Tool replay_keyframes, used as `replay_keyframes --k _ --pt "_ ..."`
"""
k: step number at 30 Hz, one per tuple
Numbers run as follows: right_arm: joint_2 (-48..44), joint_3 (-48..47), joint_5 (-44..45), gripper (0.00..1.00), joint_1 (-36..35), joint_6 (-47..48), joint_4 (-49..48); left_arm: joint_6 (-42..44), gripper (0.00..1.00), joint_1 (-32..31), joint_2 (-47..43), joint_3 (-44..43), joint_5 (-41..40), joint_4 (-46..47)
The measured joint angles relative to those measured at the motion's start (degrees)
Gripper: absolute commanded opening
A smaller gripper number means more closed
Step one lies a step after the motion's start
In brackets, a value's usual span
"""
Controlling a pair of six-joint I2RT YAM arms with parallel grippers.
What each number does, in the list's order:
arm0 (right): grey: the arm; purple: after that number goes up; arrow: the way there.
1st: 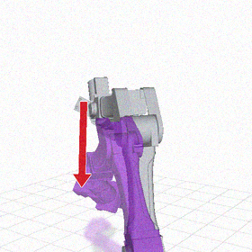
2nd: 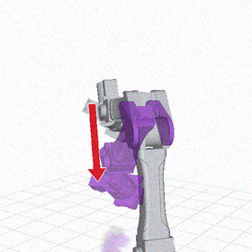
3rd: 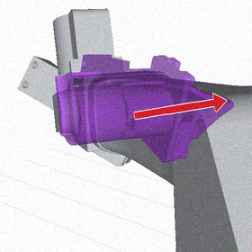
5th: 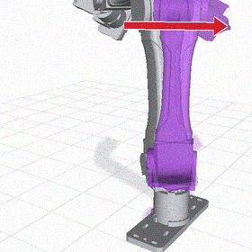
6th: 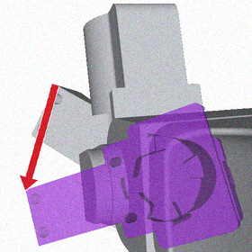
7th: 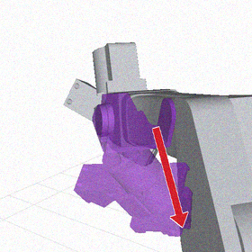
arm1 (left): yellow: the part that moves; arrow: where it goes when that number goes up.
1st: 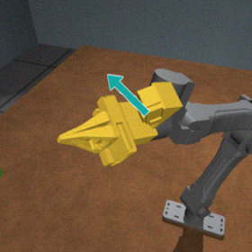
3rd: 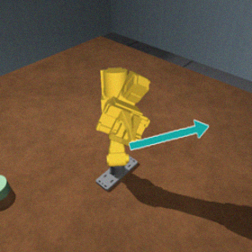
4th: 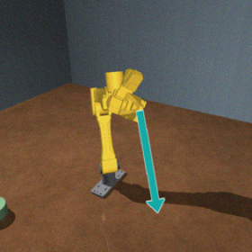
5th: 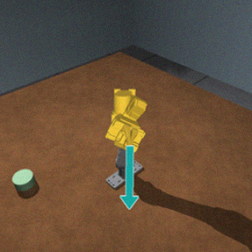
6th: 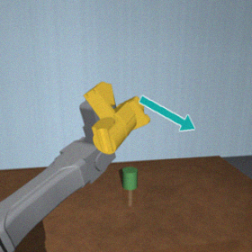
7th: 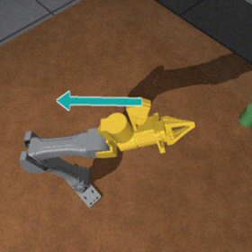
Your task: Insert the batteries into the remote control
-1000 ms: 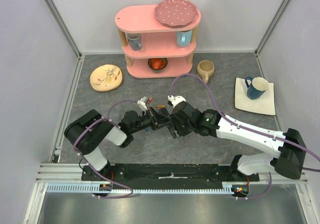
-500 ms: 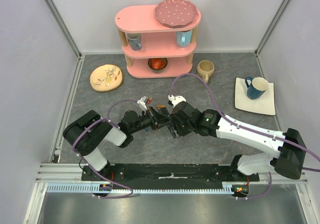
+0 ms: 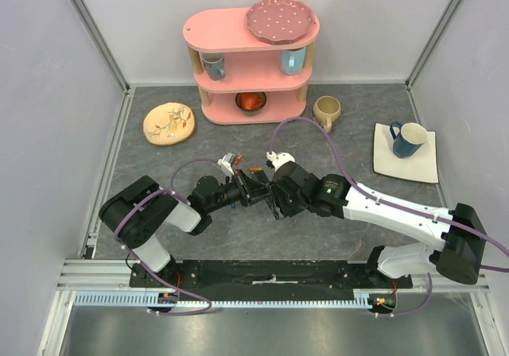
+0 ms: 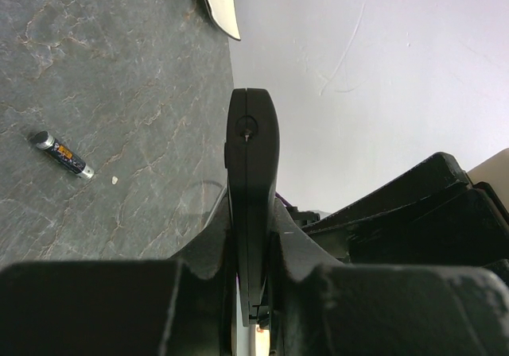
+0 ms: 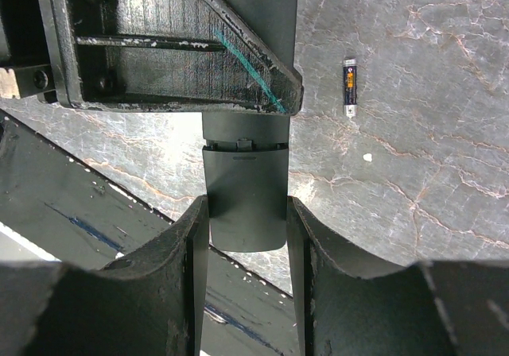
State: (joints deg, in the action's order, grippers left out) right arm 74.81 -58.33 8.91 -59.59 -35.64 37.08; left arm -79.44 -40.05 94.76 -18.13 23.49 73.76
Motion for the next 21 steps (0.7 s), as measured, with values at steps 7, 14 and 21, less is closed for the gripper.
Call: replay_keyframes --k 7,14,21 --pt "0.0 0.0 0.0 0.27 -0.2 -0.2 0.0 0.0 0.02 -0.1 -0.4 0.0 -0.2 -0.4" --pt "0.0 0.0 0.0 0.27 -0.2 -0.4 0.0 0.0 0.02 -0.2 -0.8 0.1 -0.5 -0.9" --pt "0.0 0.0 0.0 0.27 -0.4 -0.7 0.0 0.0 0.02 -0.2 -0.8 0.1 -0.5 -1.0"
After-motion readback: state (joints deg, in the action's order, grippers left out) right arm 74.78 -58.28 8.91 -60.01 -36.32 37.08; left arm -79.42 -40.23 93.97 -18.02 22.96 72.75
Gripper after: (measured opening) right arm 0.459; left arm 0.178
